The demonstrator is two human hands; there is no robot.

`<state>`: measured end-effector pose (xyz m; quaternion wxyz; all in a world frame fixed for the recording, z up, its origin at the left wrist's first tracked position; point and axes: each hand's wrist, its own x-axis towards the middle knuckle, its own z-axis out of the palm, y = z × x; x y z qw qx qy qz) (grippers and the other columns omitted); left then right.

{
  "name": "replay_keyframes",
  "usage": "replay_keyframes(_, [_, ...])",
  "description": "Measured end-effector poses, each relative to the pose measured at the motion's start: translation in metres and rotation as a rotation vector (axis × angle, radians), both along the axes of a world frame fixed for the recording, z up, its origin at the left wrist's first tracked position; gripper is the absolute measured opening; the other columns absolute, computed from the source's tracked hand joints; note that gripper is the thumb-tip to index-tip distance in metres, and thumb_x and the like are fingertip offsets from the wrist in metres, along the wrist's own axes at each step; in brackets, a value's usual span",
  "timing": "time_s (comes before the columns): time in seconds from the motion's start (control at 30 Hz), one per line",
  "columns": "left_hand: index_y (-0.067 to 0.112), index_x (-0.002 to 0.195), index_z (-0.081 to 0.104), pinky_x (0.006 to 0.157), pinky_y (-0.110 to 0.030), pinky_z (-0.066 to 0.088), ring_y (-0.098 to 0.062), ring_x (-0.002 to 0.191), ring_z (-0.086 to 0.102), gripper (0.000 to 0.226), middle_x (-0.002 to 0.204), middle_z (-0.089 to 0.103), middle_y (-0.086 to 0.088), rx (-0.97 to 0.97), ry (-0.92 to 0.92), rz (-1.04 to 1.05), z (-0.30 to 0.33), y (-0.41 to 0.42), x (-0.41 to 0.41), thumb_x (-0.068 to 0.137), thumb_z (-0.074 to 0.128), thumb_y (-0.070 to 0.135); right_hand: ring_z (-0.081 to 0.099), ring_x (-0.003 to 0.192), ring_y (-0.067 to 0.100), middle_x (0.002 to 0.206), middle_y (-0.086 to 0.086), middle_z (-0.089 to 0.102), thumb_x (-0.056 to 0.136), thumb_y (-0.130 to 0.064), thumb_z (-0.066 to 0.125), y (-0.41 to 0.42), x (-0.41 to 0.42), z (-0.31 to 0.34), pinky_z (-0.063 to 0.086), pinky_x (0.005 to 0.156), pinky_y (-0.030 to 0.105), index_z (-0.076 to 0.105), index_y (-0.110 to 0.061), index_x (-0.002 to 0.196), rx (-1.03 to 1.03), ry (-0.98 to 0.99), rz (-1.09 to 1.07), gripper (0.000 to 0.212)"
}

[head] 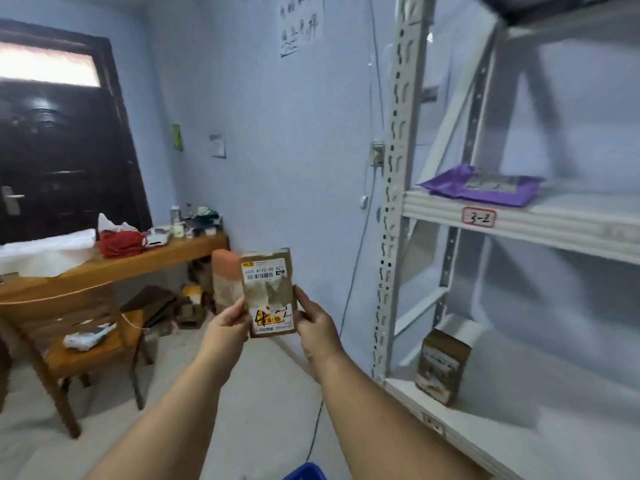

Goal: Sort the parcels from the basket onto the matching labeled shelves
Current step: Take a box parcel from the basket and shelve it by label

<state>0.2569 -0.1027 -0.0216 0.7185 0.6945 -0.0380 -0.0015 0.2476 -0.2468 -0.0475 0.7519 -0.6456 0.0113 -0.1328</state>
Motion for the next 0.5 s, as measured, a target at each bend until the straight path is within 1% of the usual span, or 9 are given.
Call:
replay_keyframes(0.1, [0.020, 0.122, 0.059, 0.061, -0.018, 0.054, -0.004, 0.064, 0.068, 0.040, 0.081, 0.071, 0.007, 0.037, -0.021, -0.188, -0.014, -0.067, -0.008, 0.094, 0.048, -0.007, 0.061, 0.115, 0.010, 0.129, -0.004, 0.063, 0.098, -0.005, 0.052, -0.059, -0.035, -0.023, 0.050, 0.091, 0.018, 0.053, -0.029, 0.137, 0.016, 0.023, -0.196, 0.046])
replay_keyframes(0.17, [0.028, 0.113, 0.063, 0.069, -0.021, 0.057, -0.006, 0.071, 0.071, 0.043, 0.090, 0.071, 0.002, 0.085, -0.034, -0.336, -0.021, -0.115, -0.021, 0.092, 0.052, -0.008, 0.060, 0.116, 0.011, 0.131, -0.005, 0.062, 0.097, -0.008, 0.055, -0.101, -0.065, -0.037, 0.051, 0.094, 0.022, 0.053, -0.028, 0.137, 0.036, 0.042, -0.341, 0.045])
replay_keyframes(0.2, [0.030, 0.115, 0.065, 0.076, -0.027, 0.058, -0.011, 0.078, 0.071, 0.046, 0.096, 0.069, -0.003, 0.104, -0.024, -0.406, -0.024, -0.139, -0.029, 0.090, 0.055, -0.007, 0.061, 0.114, 0.011, 0.129, -0.005, 0.062, 0.097, -0.010, 0.057, -0.122, -0.081, -0.040, 0.052, 0.091, 0.022, 0.054, -0.028, 0.137, 0.040, 0.057, -0.405, 0.044])
replay_keyframes(0.23, [0.029, 0.120, 0.064, 0.077, -0.029, 0.057, -0.014, 0.080, 0.069, 0.048, 0.099, 0.068, -0.005, 0.120, -0.015, -0.463, -0.027, -0.161, -0.036, 0.089, 0.056, -0.007, 0.062, 0.111, 0.011, 0.127, -0.005, 0.063, 0.096, -0.013, 0.059, -0.143, -0.097, -0.044, 0.054, 0.088, 0.024, 0.056, -0.031, 0.134, 0.050, 0.066, -0.460, 0.042])
replay_keyframes(0.27, [0.027, 0.123, 0.062, 0.072, -0.025, 0.056, -0.013, 0.080, 0.067, 0.050, 0.099, 0.067, -0.004, 0.140, -0.007, -0.509, -0.031, -0.178, -0.042, 0.089, 0.054, -0.009, 0.064, 0.107, 0.012, 0.124, -0.006, 0.064, 0.095, -0.014, 0.060, -0.161, -0.110, -0.049, 0.056, 0.087, 0.027, 0.059, -0.034, 0.130, 0.064, 0.085, -0.515, 0.040])
replay_keyframes(0.33, [0.028, 0.115, 0.063, 0.067, -0.018, 0.054, -0.012, 0.083, 0.067, 0.052, 0.097, 0.070, 0.000, 0.162, -0.001, -0.629, -0.045, -0.217, -0.054, 0.088, 0.049, -0.014, 0.065, 0.101, 0.010, 0.116, -0.011, 0.065, 0.095, -0.014, 0.061, -0.198, -0.139, -0.062, 0.057, 0.083, 0.029, 0.060, -0.036, 0.124, 0.084, 0.116, -0.628, 0.038])
replay_keyframes(0.4, [0.034, 0.104, 0.068, 0.083, -0.026, 0.055, -0.016, 0.097, 0.069, 0.055, 0.103, 0.073, 0.002, 0.191, -0.022, -0.733, -0.063, -0.252, -0.068, 0.086, 0.048, -0.014, 0.065, 0.105, 0.011, 0.120, -0.008, 0.067, 0.093, -0.011, 0.063, -0.230, -0.163, -0.078, 0.054, 0.093, 0.033, 0.062, -0.026, 0.128, 0.115, 0.150, -0.713, 0.038])
replay_keyframes(0.43, [0.036, 0.103, 0.068, 0.089, -0.028, 0.054, -0.013, 0.099, 0.068, 0.055, 0.104, 0.073, 0.003, 0.212, -0.029, -0.760, -0.071, -0.265, -0.074, 0.087, 0.048, -0.012, 0.064, 0.108, 0.013, 0.123, -0.005, 0.067, 0.092, -0.009, 0.063, -0.241, -0.170, -0.086, 0.051, 0.098, 0.035, 0.062, -0.022, 0.129, 0.129, 0.165, -0.739, 0.039])
replay_keyframes(0.5, [0.032, 0.104, 0.067, 0.086, -0.023, 0.053, -0.004, 0.092, 0.068, 0.052, 0.096, 0.073, 0.007, 0.236, -0.010, -0.793, -0.084, -0.289, -0.085, 0.089, 0.044, -0.012, 0.063, 0.110, 0.013, 0.123, -0.003, 0.067, 0.092, -0.006, 0.062, -0.260, -0.183, -0.100, 0.049, 0.099, 0.032, 0.060, -0.017, 0.131, 0.136, 0.203, -0.772, 0.040])
